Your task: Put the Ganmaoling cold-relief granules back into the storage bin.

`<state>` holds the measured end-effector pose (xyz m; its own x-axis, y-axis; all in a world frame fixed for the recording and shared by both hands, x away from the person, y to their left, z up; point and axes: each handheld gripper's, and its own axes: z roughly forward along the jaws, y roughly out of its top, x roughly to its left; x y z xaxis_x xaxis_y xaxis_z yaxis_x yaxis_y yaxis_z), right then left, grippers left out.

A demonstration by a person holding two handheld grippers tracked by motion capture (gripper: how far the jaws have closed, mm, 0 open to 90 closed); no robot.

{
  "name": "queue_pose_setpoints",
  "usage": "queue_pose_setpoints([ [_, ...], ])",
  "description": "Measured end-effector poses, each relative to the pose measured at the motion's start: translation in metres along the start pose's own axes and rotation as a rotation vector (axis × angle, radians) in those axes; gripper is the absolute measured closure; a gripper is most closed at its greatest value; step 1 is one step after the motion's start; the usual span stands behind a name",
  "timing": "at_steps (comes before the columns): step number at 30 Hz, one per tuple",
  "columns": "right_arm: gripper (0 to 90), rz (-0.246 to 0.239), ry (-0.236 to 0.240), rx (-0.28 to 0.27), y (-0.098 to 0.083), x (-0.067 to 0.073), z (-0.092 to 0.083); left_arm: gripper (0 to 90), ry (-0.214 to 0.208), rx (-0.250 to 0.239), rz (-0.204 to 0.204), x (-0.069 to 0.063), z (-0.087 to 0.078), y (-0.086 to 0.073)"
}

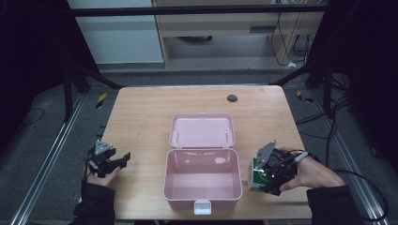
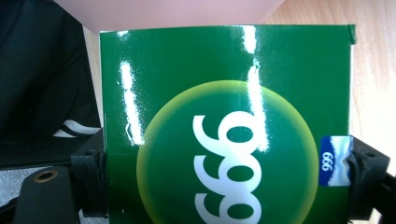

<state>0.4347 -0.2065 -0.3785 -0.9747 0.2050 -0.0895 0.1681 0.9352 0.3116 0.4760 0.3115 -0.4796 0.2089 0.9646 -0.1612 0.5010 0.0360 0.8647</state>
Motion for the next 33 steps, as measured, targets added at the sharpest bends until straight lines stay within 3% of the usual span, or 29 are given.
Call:
queue_pose_setpoints([
  [12, 15.5, -0.007, -0.010, -0.012, 0.011, 0.000, -0.024, 32.8, 0.001, 0.003, 0.001, 0.000, 0.000, 0.000],
  [19, 15.6, 0.000, -0.009, 0.018, 0.018, 0.000, -0.040, 32.8, 0.001, 0.003, 0.001, 0.000, 0.000, 0.000],
  [33, 15.6, 0.001, -0.014, 0.014, 0.032, -0.002, -0.058, 32.8, 0.002, 0.002, 0.000, 0.000, 0.000, 0.000],
])
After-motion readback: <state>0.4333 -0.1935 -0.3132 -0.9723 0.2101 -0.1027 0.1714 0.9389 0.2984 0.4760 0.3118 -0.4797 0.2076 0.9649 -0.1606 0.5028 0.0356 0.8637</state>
